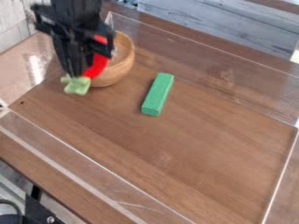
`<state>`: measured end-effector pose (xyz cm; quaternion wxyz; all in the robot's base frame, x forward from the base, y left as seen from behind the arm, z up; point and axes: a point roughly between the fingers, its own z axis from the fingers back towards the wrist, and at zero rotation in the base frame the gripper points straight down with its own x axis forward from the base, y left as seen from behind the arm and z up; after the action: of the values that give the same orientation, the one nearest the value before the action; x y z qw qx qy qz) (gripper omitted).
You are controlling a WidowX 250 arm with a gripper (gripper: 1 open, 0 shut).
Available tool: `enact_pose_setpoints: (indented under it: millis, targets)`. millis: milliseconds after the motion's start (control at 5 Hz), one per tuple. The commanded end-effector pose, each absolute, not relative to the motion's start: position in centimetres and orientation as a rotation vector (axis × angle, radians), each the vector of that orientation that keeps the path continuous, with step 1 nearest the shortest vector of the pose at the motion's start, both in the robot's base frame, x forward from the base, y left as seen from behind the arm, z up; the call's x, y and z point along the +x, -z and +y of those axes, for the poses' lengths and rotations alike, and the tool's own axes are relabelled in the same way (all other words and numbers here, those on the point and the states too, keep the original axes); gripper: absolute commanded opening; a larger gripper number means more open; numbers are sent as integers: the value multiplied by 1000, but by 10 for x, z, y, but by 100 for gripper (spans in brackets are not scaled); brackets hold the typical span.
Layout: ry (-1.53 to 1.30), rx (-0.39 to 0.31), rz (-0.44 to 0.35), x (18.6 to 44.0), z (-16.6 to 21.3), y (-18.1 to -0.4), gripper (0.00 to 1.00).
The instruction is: Move the red object to the left side of the table
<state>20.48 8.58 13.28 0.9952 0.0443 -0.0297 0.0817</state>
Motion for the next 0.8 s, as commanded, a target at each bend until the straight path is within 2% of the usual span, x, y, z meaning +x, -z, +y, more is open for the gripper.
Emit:
enact_pose_setpoints:
  millis: [0, 200, 400, 600]
  targets:
    - [-188, 98, -74, 208, 101, -135, 0]
    - [-240, 101, -61, 210, 113, -136, 100]
    - [-326, 106, -45, 223, 123, -132, 0]
    - [-418, 112, -33, 236, 132, -128, 100]
